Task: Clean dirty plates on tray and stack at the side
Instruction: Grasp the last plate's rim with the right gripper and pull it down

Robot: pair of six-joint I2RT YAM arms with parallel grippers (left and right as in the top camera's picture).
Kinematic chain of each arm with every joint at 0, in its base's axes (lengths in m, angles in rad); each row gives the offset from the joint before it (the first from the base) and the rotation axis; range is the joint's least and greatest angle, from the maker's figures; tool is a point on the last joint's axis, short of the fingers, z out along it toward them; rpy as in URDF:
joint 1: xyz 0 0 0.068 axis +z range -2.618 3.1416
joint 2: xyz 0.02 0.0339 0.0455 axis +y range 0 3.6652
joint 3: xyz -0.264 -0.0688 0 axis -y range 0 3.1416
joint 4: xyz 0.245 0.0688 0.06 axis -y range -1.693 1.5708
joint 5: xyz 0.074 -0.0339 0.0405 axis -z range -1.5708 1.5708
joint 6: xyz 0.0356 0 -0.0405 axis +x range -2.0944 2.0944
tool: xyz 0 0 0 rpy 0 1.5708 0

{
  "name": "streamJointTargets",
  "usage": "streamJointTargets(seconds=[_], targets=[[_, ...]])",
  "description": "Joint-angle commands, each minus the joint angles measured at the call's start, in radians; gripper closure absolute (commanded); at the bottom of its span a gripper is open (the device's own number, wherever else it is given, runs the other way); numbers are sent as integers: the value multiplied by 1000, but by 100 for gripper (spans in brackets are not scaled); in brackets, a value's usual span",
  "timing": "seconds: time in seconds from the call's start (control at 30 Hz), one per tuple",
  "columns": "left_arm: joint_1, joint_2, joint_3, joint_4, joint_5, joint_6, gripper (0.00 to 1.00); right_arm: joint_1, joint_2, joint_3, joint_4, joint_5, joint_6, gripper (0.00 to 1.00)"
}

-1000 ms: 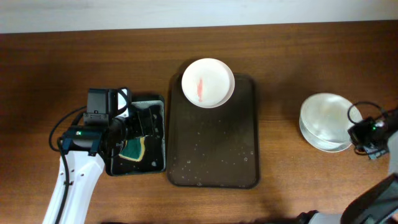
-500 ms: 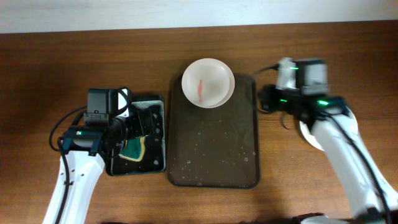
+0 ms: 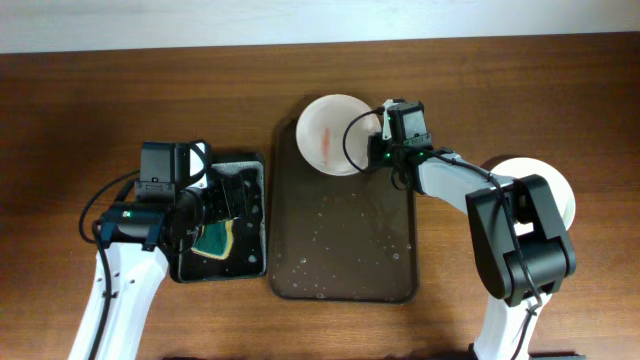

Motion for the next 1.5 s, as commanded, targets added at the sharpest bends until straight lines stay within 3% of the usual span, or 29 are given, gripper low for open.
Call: streamJointTargets(seconds=[0.0,0.23,0.37,0.47,0.57,0.63,0.67,0.83,0.9,1.0,1.1,1.23,1.3,1.33,1.43,1.47], targets=[[4,-11,13,2,7,16,0,-2,-14,6,-55,-42,77,96],[4,-11,13,2,7,16,0,-1,-381,6,-527,-41,157,96],[4,-11,13,2,7,16,0,14,-459,-13,-893,-44,292,96],[4,-11,13,2,7,16,0,52,-458,-117,-872,-45,394,96],[4,-11,13,2,7,16,0,100,-458,-231,-697,-71,491,96],[4,-11,13,2,7,16,0,132,-462,-235,-669,-72,491,72],[4,-11,13,2,7,16,0,135,-471,-229,-687,-70,486,66],[4,-11,13,2,7,16,1,135,-647,-204,-739,-51,158,58],[4,-11,13,2,13,14,0,135,-693,-204,-772,34,90,54],[4,-11,13,-9,112,8,0,130,-634,-211,-762,95,-58,54],[3,-10,2,-16,103,9,0,78,-498,-211,-674,85,-120,59],[-5,2,-60,-16,-57,8,1,-4,-353,-211,-579,-119,-173,67],[-10,25,-110,18,-95,8,9,-18,-304,-211,-544,-187,-172,78],[-12,52,-133,39,-119,8,11,-16,-293,-211,-534,-209,-172,79],[-12,150,-158,73,-144,8,13,-32,-302,-205,-544,-195,-169,63],[-12,166,-158,75,-163,8,12,-45,-317,-199,-555,-195,-169,63]])
